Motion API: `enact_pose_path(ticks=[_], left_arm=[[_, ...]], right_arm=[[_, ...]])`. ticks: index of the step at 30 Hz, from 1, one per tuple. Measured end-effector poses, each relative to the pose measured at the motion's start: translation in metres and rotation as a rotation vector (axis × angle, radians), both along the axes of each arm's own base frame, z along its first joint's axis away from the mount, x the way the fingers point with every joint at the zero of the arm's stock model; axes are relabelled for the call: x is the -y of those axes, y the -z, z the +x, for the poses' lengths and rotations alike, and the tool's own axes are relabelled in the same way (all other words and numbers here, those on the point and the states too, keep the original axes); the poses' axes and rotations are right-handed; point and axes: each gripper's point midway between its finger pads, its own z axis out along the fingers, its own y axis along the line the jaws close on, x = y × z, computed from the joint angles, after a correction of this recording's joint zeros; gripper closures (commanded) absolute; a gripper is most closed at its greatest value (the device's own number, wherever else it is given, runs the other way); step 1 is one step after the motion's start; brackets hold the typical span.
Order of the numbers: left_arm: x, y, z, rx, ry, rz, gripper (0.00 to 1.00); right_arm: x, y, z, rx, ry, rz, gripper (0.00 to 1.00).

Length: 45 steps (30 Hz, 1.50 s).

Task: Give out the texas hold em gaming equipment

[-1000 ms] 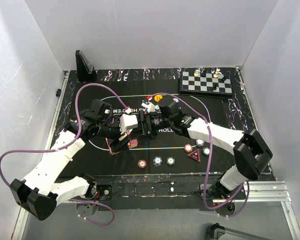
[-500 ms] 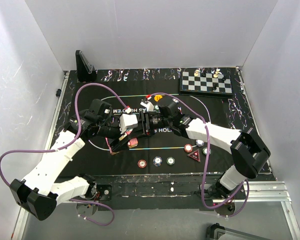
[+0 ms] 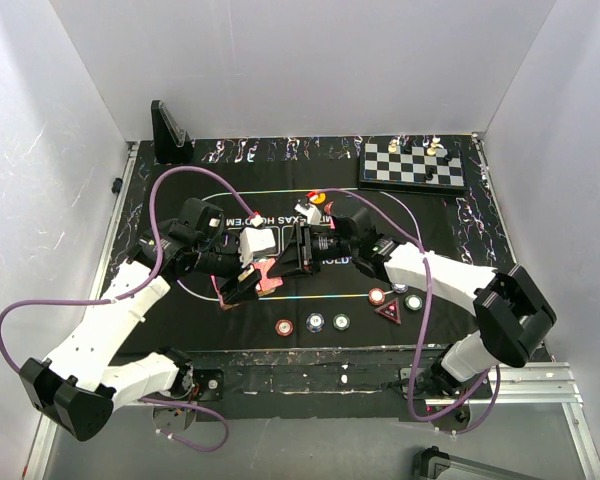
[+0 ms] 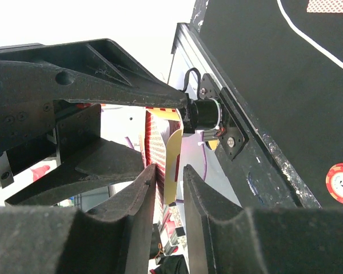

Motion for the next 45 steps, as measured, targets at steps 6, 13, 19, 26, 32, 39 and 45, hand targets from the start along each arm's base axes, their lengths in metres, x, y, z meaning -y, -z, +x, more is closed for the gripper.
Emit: enact_pose_path(ticks=[6, 13, 19, 26, 32, 39, 45], left_arm=[[0.000, 0.000, 0.000, 0.000, -0.002, -0.001, 0.78], [0.000, -0.002, -0.001, 0.004, -0.002, -0.004, 0.78], [0.000, -0.002, -0.001, 0.004, -0.001, -0.004, 0.78], [0.000, -0.002, -0.001, 0.008, -0.001, -0.005, 0.78], [0.000, -0.003, -0.001, 0.009, -0.001, -0.006, 0.78], [-0.001, -0.003, -0.001, 0.009, -0.001, -0.006, 0.78], [-0.001, -0.003, -0.001, 0.009, -0.001, -0.006, 0.78]], right_arm=[[0.005, -0.003, 0.003, 0.001, 0.014, 0.008, 0.71], [0.019, -0.009, 0.011, 0.007, 0.053, 0.013, 0.81], [0.027, -0.013, 0.016, 0.009, 0.074, 0.017, 0.92], [0.032, -0.008, 0.016, -0.003, 0.083, -0.001, 0.40], [0.034, -0.006, 0.015, -0.011, 0.082, -0.013, 0.17], [0.024, -0.007, 0.007, -0.015, 0.053, -0.010, 0.14], [-0.002, 0.001, -0.002, -0.032, -0.008, -0.019, 0.20]])
